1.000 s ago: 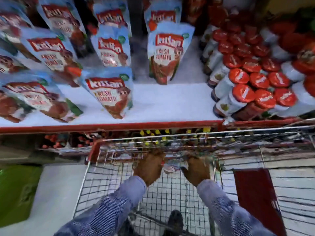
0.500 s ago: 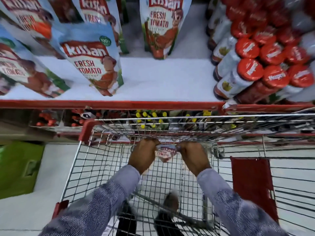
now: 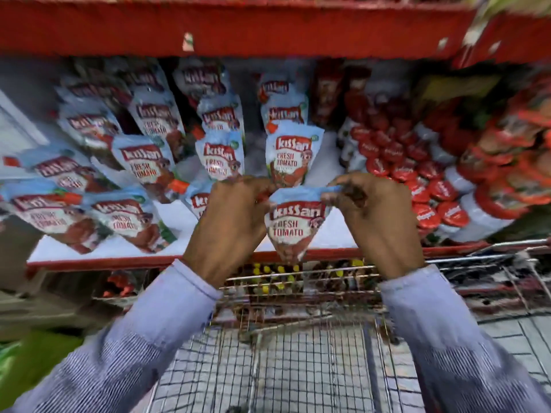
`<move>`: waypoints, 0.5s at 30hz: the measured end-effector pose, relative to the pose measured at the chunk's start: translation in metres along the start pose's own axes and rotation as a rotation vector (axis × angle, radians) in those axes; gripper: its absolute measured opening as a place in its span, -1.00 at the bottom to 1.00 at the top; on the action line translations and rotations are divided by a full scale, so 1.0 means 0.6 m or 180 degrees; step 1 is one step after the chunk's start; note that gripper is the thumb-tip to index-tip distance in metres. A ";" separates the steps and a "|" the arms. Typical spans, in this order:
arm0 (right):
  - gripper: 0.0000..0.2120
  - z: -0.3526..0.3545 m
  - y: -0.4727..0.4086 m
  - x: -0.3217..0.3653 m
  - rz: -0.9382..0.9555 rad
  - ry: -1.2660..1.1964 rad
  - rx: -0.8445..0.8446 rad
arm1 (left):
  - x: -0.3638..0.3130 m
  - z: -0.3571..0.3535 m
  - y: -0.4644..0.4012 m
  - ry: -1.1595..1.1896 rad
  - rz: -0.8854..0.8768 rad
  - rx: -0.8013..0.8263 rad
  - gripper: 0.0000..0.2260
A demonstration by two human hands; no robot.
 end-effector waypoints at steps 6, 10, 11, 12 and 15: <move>-0.96 -0.052 -0.061 -0.025 -0.0213 0.0184 0.0198 | 0.031 -0.044 -0.056 -0.0102 0.0204 0.0181 -0.88; -0.97 -0.082 -0.068 -0.062 -0.0517 0.0355 0.0367 | 0.047 -0.089 -0.055 -0.0012 0.0372 0.0290 -0.74; -0.96 -0.085 -0.070 -0.069 -0.0595 0.0340 0.0397 | 0.046 -0.095 -0.055 0.0001 0.0392 0.0327 -0.75; -0.94 -0.087 -0.075 -0.074 -0.0630 0.0325 0.0377 | 0.046 -0.099 -0.058 -0.0018 0.0371 0.0292 -0.75; -0.79 -0.075 -0.073 -0.069 -0.0587 0.0212 0.0414 | 0.040 -0.090 -0.063 -0.0115 0.0339 0.0333 -0.75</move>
Point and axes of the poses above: each hand's wrist, its own y-axis away from the middle knuckle, its own z-axis out of the back of the hand, x = y × z, the point moved 2 cm from there along -y, towards the middle knuckle, and after that the axes turned 8 degrees about -x, right-handed, at the moved point
